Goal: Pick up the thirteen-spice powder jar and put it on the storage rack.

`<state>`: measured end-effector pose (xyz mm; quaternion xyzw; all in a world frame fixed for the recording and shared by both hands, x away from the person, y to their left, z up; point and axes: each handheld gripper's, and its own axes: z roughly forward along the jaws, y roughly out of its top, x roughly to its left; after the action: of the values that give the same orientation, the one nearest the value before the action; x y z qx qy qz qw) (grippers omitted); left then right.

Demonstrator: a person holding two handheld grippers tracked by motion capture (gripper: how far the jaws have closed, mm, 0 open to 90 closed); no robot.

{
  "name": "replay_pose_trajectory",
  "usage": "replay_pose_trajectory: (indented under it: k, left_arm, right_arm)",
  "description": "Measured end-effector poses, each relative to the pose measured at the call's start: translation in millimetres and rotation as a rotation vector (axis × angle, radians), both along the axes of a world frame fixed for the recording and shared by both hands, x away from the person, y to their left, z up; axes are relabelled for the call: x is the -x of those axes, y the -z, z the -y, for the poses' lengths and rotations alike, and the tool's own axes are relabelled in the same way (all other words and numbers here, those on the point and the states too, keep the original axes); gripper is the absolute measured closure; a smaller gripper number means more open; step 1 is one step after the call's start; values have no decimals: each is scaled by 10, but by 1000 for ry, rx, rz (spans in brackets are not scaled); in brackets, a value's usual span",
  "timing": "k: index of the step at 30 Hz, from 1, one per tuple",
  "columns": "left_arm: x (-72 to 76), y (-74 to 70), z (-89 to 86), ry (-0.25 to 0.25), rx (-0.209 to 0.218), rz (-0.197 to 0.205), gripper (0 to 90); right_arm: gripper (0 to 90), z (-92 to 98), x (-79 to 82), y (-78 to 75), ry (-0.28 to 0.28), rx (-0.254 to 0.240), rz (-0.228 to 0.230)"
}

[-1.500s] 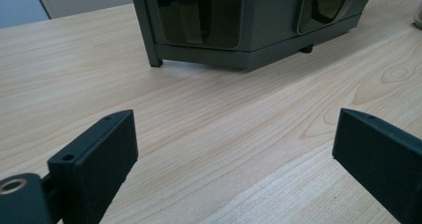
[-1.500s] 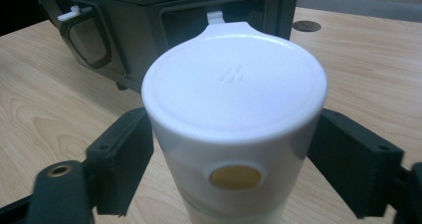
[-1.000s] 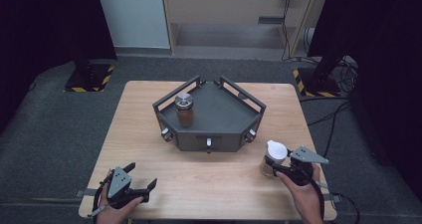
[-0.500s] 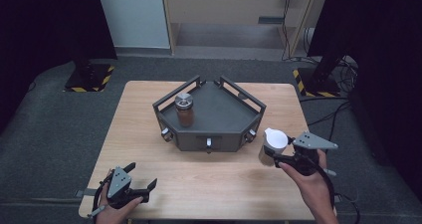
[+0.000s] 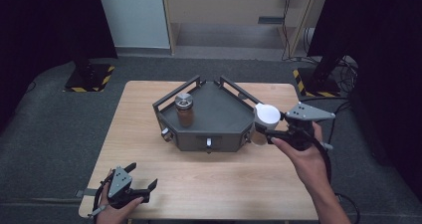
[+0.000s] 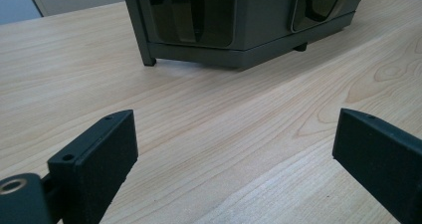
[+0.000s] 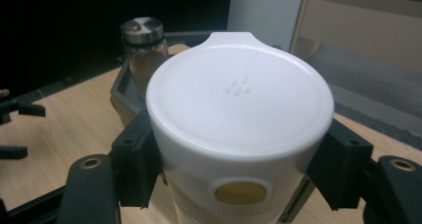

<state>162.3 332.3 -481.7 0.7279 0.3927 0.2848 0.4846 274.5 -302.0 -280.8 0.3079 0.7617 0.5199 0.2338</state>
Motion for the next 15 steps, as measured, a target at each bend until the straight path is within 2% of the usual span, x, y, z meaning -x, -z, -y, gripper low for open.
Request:
replay_pose_trajectory:
  k: [6,15]
  left_arm:
    - [3,-1,6,1,-3,1,30]
    - [-5,7,6,4,-6,-1,30]
  right_arm:
    - [312,-123,-181,-110,-10,-15,19]
    - [312,-269,-389,-136,-2,-20,42]
